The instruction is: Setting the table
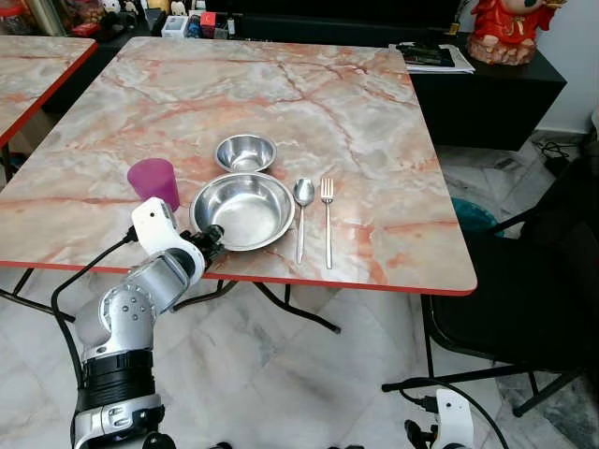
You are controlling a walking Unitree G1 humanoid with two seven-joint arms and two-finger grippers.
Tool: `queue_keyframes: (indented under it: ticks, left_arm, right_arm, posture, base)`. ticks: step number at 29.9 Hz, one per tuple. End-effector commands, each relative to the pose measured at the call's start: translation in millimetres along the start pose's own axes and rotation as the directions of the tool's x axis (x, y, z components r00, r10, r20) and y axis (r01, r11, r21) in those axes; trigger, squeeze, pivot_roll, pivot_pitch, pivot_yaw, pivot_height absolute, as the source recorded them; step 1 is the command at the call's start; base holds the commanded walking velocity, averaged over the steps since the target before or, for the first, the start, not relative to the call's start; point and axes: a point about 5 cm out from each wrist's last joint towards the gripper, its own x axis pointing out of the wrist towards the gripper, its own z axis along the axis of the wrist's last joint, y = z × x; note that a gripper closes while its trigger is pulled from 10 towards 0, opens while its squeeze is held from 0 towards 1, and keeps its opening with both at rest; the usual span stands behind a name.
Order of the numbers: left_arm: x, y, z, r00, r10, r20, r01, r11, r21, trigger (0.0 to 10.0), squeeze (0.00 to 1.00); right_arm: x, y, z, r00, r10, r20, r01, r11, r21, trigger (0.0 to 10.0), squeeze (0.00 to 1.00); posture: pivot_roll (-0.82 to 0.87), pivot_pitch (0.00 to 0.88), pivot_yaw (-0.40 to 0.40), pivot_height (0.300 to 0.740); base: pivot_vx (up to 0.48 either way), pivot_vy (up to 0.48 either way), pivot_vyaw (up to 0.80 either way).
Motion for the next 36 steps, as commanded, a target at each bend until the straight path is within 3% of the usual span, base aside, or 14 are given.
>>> queue_keyframes:
  ticks: [1,2,3,4,8,9,30,36]
  left_arm:
    - [2.2,0.7,-0.8,1.000,0.026,-0.006,-0.026,1.000,0.005,10.0,0.00]
    - [2.4,1.4,-1.3,0.999,0.031,-0.009,-0.031,0.999,0.008,9.5,0.00]
    - [2.7,2.2,-1.7,0.999,0.038,-0.011,-0.038,0.999,0.007,4.5,0.00]
    - [3.2,3.5,-2.3,0.999,0.043,-0.012,-0.043,0.999,0.003,0.9,0.00]
    - [3.6,4.8,-2.9,0.999,0.048,-0.013,-0.048,0.999,0.000,0.7,0.00]
    - [4.0,5.8,-3.4,0.999,0.053,-0.013,-0.053,0.999,-0.002,0.0,0.00]
    - [4.0,5.5,-1.3,0.997,0.076,0.019,-0.076,0.997,-0.035,0.0,0.00]
    - [2.3,-2.0,3.0,0.997,0.023,0.068,-0.018,0.997,-0.076,0.0,0.00]
  right_arm:
    - [-1.1,-2.6,-5.3,1.000,-0.012,-0.015,0.012,1.000,0.021,10.0,0.00]
    - [-1.2,-2.6,-5.3,1.000,-0.012,-0.015,0.013,1.000,0.021,10.0,0.00]
    - [-1.2,-2.6,-5.3,1.000,-0.012,-0.015,0.012,1.000,0.021,10.0,0.00]
    - [-1.2,-2.6,-5.3,1.000,-0.012,-0.016,0.012,1.000,0.021,10.0,0.00]
    - [-1.1,-2.5,-5.3,1.000,-0.011,-0.016,0.011,1.000,0.021,10.0,0.00]
    - [-1.1,-2.5,-5.2,1.000,-0.010,-0.016,0.011,1.000,0.021,10.0,0.00]
    - [-1.3,-3.4,-5.3,1.000,-0.010,-0.019,0.011,1.000,0.014,10.0,0.00]
    - [-1.3,-3.4,-5.1,1.000,-0.010,-0.019,0.010,1.000,0.012,10.0,0.00]
  posture:
    - [-0.04,0.154,-0.044,0.740]
    - [-0.04,0.154,-0.044,0.740]
    - [-0.04,0.154,-0.044,0.740]
    - [-0.04,0.154,-0.044,0.740]
    - [-0.04,0.154,-0.044,0.740]
    - [-0.04,0.154,-0.045,0.740]
    - [-0.04,0.151,-0.053,0.740]
    - [-0.04,0.151,-0.053,0.740]
  base:
    - [0.000,0.000,0.00]
    - [0.000,0.000,0.00]
    - [0.000,0.000,0.00]
    - [0.000,0.000,0.00]
    - [0.000,0.000,0.00]
    - [0.000,0.000,0.00]
    - [0.000,0.000,0.00]
    - [0.000,0.000,0.00]
